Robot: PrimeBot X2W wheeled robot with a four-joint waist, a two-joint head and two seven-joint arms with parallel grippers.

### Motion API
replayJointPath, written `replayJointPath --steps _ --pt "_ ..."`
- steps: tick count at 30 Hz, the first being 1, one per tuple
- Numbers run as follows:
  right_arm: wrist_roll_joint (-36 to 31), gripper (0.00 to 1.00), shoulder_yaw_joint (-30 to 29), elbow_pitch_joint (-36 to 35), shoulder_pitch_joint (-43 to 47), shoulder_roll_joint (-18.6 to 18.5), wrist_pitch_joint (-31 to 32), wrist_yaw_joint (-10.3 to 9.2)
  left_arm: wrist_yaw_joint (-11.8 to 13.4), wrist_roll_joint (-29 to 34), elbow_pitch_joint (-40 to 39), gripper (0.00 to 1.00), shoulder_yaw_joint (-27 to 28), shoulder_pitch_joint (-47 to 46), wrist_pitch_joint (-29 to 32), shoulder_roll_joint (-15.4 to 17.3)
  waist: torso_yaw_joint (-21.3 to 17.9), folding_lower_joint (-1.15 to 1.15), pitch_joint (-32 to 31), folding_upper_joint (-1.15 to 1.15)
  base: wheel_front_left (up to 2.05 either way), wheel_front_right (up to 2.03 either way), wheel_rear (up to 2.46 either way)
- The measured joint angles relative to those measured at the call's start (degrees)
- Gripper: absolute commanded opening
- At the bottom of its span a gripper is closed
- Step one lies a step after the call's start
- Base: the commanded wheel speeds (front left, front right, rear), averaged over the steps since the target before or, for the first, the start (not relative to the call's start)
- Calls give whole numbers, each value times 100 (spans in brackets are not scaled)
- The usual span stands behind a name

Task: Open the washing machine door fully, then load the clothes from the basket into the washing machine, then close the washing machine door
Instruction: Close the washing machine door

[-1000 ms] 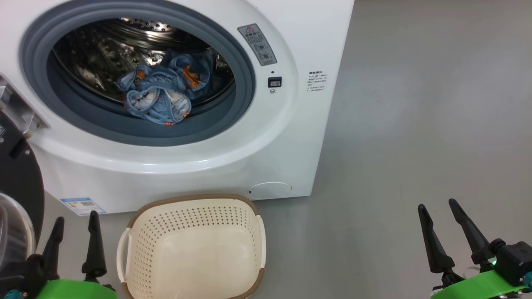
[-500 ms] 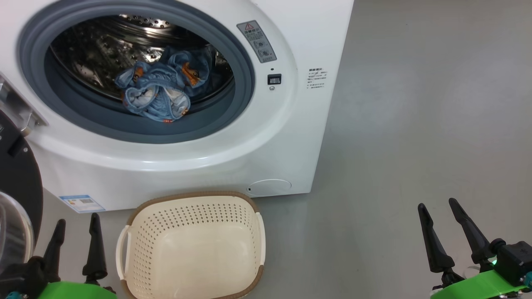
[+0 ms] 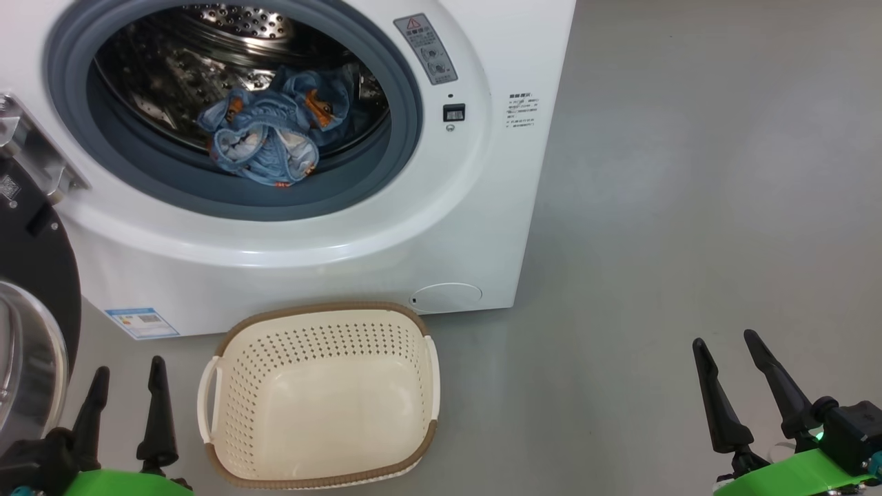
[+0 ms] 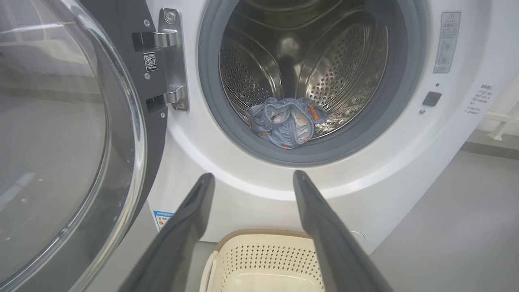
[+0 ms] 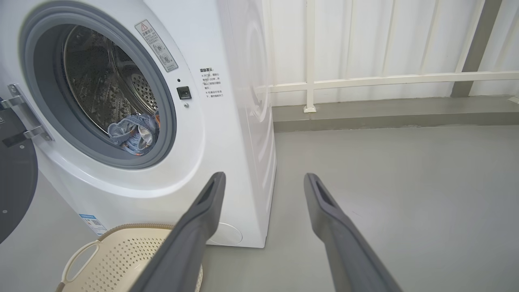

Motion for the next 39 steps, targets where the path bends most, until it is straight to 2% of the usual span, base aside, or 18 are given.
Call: replayJointPath --steps 12,21,30,39 --pt "0 100 7 -1 5 -21 0 0 0 -1 -40 100 -68 2 0 -4 57 0 -39 0 0 0 0" --pt "-1 100 68 -7 4 -82 0 0 0 -4 -178 100 -35 10 0 -140 314 0 -15 0 0 0 0" --pt "-1 100 257 21 -31 -177 0 0 0 2 -238 100 58 118 0 -357 793 0 7 0 0 0 0" --pt "0 100 452 85 -48 -292 0 0 0 3 -265 100 78 159 0 -495 1493 0 -12 0 0 0 0"
